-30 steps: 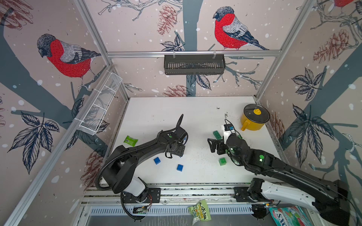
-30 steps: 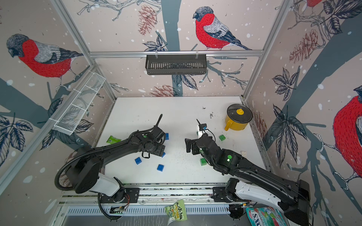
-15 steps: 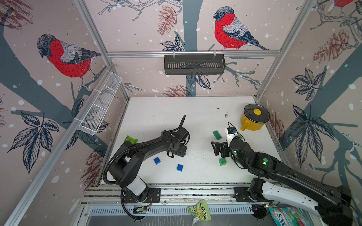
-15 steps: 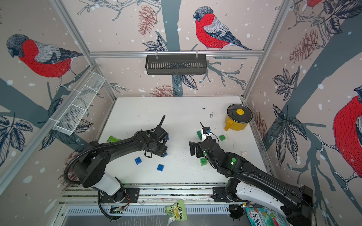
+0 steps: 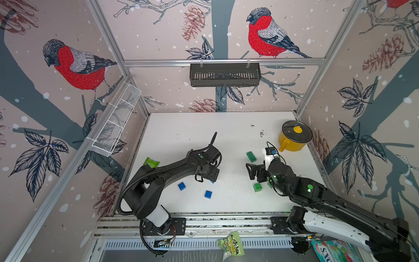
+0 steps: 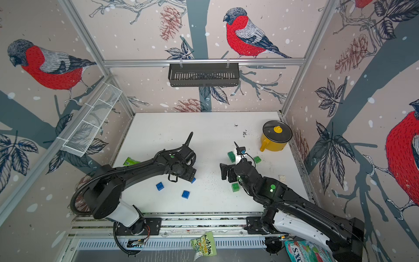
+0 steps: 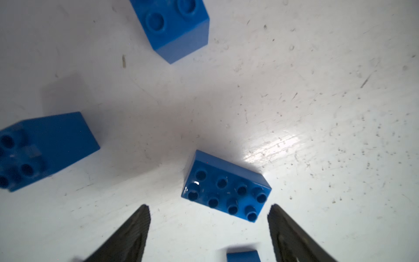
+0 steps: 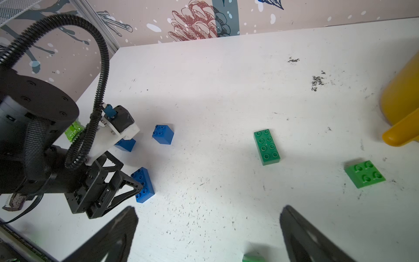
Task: Assemble the letter h with lego
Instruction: Pick up the lego brick from the center of the board.
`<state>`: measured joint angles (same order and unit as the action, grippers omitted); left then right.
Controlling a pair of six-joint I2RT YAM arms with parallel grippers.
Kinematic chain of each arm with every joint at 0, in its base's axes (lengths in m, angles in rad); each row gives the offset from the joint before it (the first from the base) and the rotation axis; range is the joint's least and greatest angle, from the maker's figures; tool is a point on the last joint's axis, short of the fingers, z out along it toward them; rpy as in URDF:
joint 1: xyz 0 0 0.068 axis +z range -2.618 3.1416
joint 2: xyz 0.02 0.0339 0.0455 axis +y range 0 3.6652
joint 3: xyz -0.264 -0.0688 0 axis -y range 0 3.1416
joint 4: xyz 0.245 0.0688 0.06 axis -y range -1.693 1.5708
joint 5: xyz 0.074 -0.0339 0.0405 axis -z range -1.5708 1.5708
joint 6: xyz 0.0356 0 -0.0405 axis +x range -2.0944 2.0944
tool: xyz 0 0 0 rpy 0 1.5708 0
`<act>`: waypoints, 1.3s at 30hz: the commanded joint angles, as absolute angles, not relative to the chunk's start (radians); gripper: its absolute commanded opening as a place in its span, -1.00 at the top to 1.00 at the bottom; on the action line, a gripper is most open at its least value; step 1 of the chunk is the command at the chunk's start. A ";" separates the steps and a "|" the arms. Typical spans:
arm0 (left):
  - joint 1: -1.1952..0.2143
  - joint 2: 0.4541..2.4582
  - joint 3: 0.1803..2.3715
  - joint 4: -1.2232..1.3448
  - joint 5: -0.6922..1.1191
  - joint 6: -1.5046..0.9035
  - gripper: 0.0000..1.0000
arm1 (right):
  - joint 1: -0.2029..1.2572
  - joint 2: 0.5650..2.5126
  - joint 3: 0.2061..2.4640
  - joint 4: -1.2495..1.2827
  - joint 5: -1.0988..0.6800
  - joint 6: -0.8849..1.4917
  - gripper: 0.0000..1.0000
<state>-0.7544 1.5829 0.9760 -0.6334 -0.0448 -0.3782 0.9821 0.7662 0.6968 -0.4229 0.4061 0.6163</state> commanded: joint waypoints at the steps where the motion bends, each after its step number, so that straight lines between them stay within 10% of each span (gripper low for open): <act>1: -0.754 1.605 0.974 -0.657 -0.053 -0.379 -0.65 | 0.982 0.762 0.692 -0.432 0.430 0.601 -0.99; 39: -0.778 1.727 1.037 -0.661 -0.096 -0.365 -0.47 | 0.982 0.755 0.673 -0.422 0.445 0.606 -0.99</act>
